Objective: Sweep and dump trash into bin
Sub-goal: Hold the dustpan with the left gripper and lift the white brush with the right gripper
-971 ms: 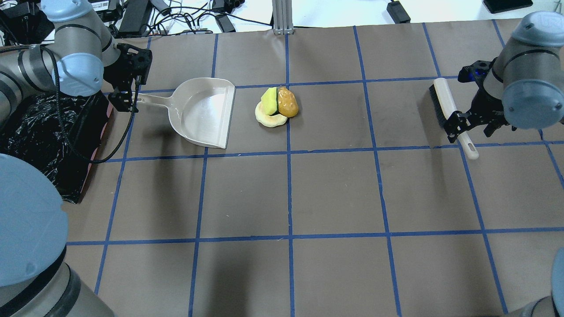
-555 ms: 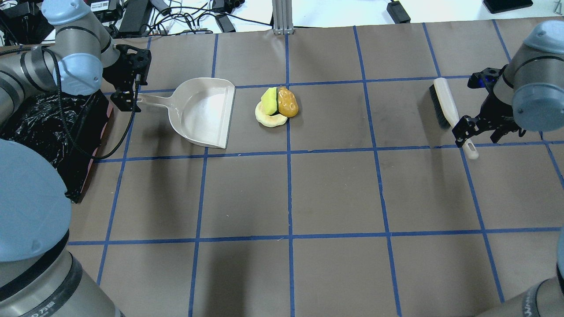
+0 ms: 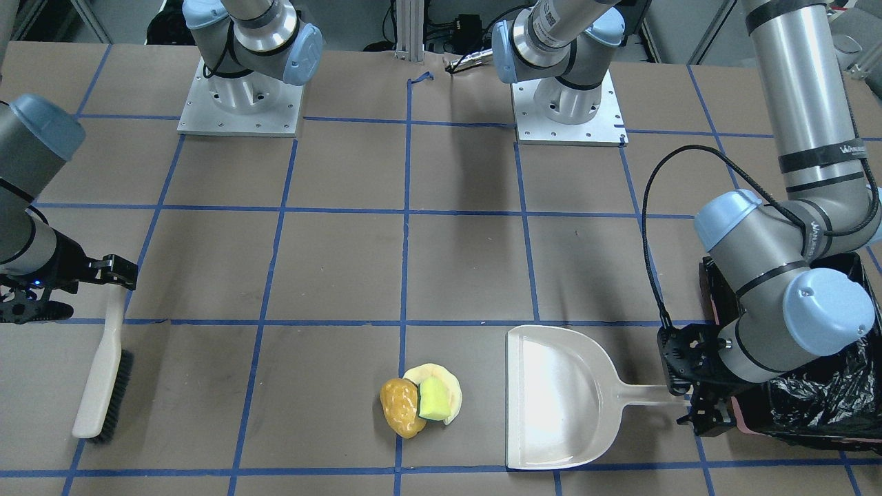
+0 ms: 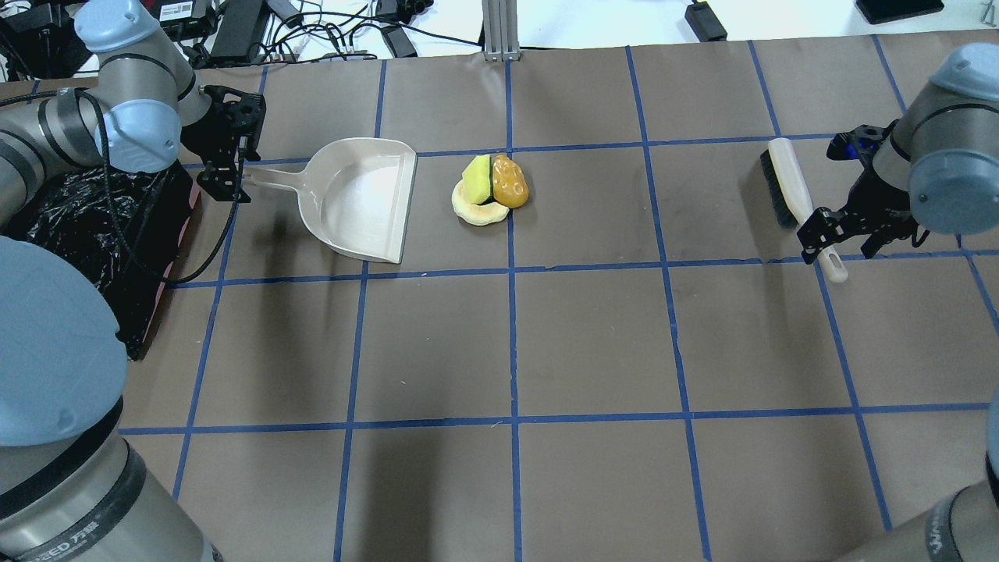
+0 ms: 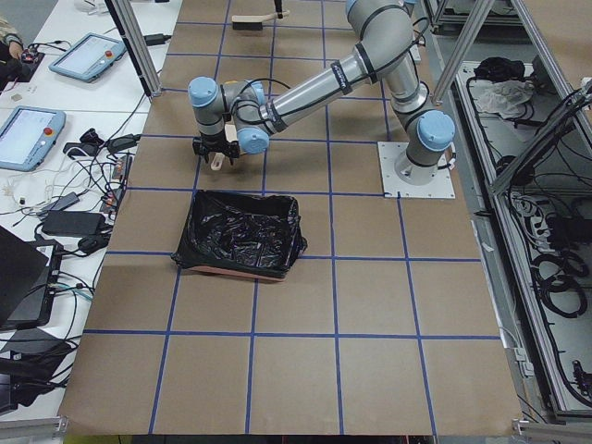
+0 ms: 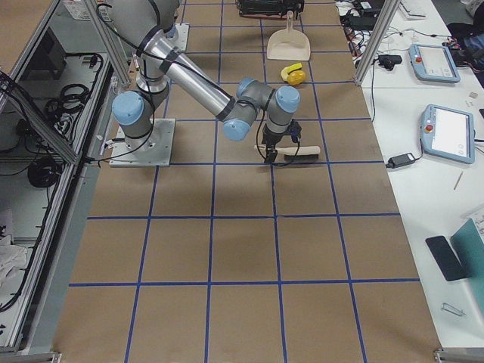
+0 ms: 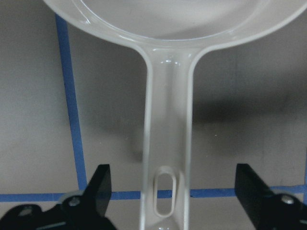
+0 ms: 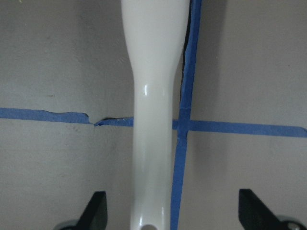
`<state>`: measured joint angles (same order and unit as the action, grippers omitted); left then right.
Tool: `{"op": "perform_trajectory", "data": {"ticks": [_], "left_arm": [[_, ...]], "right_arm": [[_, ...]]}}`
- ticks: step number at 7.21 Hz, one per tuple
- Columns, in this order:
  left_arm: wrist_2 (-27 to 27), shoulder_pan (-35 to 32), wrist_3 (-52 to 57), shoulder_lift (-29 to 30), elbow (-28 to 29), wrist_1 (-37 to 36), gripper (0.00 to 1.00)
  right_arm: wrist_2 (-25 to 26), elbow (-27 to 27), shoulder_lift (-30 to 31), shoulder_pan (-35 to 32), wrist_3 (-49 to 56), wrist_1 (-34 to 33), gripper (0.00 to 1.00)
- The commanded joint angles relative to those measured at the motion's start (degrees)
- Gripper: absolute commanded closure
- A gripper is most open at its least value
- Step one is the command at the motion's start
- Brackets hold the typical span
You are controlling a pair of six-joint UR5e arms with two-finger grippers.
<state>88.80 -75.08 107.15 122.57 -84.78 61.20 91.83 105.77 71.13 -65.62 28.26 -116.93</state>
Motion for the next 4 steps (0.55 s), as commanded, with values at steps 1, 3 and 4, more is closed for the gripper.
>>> {"op": "perform_trajectory", "data": {"ticks": [1,3,4], "left_arm": [[0.06,0.02,-0.1,0.04,-0.03,-0.03,0.33],[0.06,-0.06,-0.62,0.13,-0.03,-0.03,0.45],[0.06,-0.06,-0.63,0.13,-0.12,-0.03,0.51]], "right_arm": [[-0.77,-0.3,-0.2,-0.04,-0.05,-0.14,0.19],[-0.68,-0.39,-0.29,-0.04,0.04,-0.31,0.33],[-0.77,-0.39,-0.46,-0.12,-0.04,-0.23,0.34]]}}
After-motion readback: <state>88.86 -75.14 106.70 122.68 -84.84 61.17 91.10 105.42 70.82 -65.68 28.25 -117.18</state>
